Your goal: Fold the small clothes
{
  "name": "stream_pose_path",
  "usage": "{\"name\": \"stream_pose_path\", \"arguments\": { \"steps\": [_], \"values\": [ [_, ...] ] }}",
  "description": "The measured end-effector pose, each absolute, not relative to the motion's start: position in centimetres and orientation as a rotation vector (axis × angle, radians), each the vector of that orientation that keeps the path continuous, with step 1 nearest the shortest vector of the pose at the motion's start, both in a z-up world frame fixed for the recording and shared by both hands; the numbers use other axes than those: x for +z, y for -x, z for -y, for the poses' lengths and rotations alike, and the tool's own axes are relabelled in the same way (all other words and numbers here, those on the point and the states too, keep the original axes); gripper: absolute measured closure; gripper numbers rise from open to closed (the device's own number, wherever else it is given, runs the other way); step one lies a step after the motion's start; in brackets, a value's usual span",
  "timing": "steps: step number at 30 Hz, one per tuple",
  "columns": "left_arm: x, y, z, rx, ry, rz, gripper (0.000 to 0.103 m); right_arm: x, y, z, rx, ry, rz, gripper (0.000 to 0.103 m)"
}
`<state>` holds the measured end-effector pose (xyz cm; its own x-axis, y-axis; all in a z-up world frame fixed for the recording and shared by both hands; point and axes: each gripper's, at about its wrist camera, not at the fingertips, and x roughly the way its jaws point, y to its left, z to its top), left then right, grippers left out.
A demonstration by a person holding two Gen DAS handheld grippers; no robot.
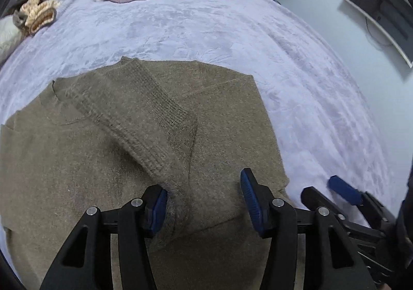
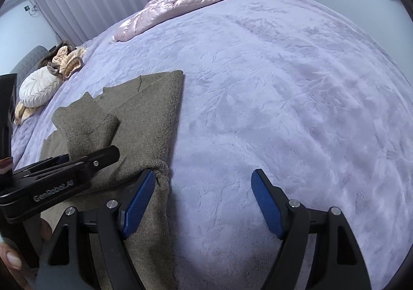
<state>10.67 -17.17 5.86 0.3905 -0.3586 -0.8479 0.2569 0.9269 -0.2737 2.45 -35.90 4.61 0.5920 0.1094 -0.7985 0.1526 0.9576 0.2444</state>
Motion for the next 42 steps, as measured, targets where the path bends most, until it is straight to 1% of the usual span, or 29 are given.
{"name": "stream_pose_path", "arguments": {
  "steps": [6,9,12,14,17,20,23,24,25,26,27,31,35,37,39,41,42],
  "values": [
    [5.6,-11.7,12.4,-0.577,0.422,-1.169,0.049,6.2,-3.4,32.3,0.070,-0.216,-0.907,0.023],
    [5.7,-11.4,8.8,-0.639,0.603,-1.137,0.049,7.0,-4.1,29.4,0.117,-0.134,-0.896,0.023],
    [5.4,-11.3,6.0,-0.653,0.707,-1.118,0.049,7.5,-5.4,26.1,0.177,-0.076,-0.897,0.023],
    [4.9,-11.6,4.6,-0.650,0.749,-1.132,0.049,7.3,-6.5,23.5,0.221,-0.020,-0.915,0.023],
    [4.9,-11.2,2.1,-0.600,0.762,-1.103,0.049,6.9,-7.7,20.1,0.264,0.058,-0.931,0.023],
    [4.9,-10.7,-0.8,-0.507,0.740,-1.070,0.049,6.3,-9.3,17.8,0.262,0.120,-0.946,0.023],
    [3.8,-10.6,-2.6,-0.389,0.690,-1.100,0.049,4.7,-11.8,16.6,0.230,0.154,-1.001,0.023],
    [3.3,-10.6,-3.1,-0.354,0.659,-1.120,0.049,4.1,-12.4,16.6,0.228,0.158,-1.023,0.035],
    [2.8,-10.5,-3.5,-0.313,0.617,-1.130,0.049,3.8,-12.8,17.0,0.227,0.156,-1.034,0.053],
    [2.6,-10.3,-3.8,-0.296,0.595,-1.128,0.049,3.9,-12.8,17.7,0.219,0.139,-1.034,0.086],
    [2.6,-10.0,-4.1,-0.289,0.582,-1.113,0.049,4.3,-12.6,18.9,0.223,0.087,-1.026,0.092],
    [2.7,-9.7,-5.3,-0.243,0.541,-1.077,0.049,5.9,-10.9,23.6,0.180,-0.040,-0.960,0.093],
    [2.3,-9.9,-4.9,-0.247,0.495,-1.096,0.049,5.1,-9.5,26.1,0.215,-0.154,-0.983,0.091],
    [2.4,-9.6,-4.4,-0.246,0.449,-1.093,0.049,4.6,-8.9,26.5,0.216,-0.171,-0.978,0.083],
    [2.5,-9.2,-4.3,-0.243,0.416,-1.091,0.049,4.0,-8.1,27.7,0.205,-0.245,-0.970,0.066],
    [2.6,-8.9,-3.9,-0.235,0.378,-1.093,0.049,3.6,-8.2,28.9,0.214,-0.350,-0.965,0.061],
    [2.7,-8.9,-3.7,-0.230,0.357,-1.093,0.049,3.4,-8.3,29.7,0.222,-0.408,-0.961,0.061]
  ]
}}
